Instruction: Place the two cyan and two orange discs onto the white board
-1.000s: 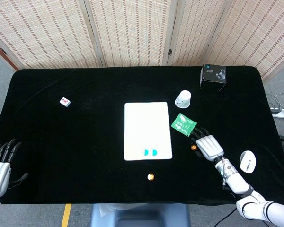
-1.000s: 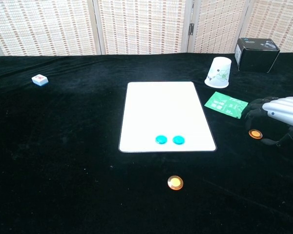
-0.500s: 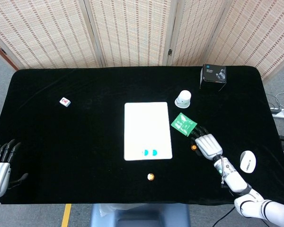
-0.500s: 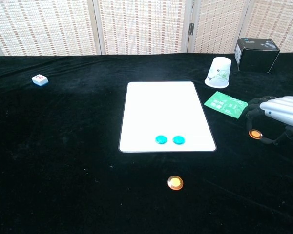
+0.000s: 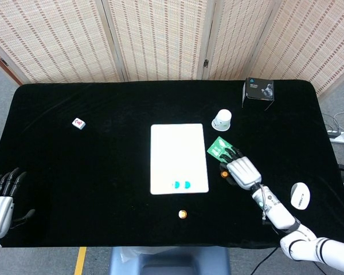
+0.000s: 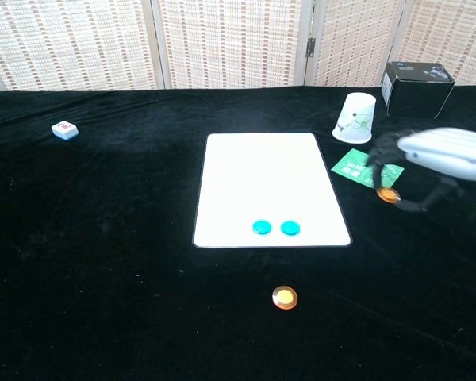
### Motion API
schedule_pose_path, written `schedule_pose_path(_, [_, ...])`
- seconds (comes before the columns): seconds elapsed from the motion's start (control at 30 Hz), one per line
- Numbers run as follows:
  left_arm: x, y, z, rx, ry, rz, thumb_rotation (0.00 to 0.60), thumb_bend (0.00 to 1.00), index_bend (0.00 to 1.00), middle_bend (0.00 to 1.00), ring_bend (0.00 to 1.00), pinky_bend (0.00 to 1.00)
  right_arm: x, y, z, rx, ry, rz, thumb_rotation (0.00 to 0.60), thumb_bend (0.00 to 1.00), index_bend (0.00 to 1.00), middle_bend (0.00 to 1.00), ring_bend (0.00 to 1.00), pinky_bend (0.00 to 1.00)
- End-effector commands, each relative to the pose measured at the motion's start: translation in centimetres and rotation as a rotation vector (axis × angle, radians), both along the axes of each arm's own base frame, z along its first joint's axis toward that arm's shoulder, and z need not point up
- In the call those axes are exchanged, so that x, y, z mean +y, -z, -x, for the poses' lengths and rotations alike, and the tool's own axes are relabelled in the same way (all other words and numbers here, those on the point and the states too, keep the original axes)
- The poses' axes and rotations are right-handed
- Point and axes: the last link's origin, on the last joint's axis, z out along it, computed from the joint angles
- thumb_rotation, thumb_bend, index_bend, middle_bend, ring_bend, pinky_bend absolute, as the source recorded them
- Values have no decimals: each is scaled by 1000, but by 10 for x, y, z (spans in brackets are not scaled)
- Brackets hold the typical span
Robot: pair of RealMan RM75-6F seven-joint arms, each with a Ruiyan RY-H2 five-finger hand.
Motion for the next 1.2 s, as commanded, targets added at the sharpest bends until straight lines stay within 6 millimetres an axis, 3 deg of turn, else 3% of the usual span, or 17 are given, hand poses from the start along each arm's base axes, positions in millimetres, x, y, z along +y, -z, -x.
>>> schedule_pose_path(0.03, [-1,-1,0,-1,-3,-3,600,224,54,22,12,0,-13,5,-34,-16,-55,-23,600,445,507,220,29,0])
schedule_pose_path(0.2, [-3,-3,2,-2,-8,-7,600,225,54,22,12,0,-28,27,-73,-11,-98,-63,600,445,507,215,29,0])
schedule_pose_path(0.43, [-5,-4,5,-4,-19,-7,600,225,54,22,12,0,-44,59,-111,8,-118,-103,600,445,507,209,20,0])
schedule_pose_path(0.97, [-5,-2,10,-6,-30,-4,600,225,53,22,13,0,-67,88,-139,51,-109,-89,600,444,495,191,18,0])
schedule_pose_path(1.07, [-4,-2,10,-6,-31,-5,600,225,54,22,12,0,-69,91,-142,57,-112,-89,600,445,425,170,17,0])
schedule_pose_path(1.2, [-4,-1,11,-5,-35,-3,600,225,54,22,13,0,-69,90,-143,48,-109,-92,600,445,233,159,9,0])
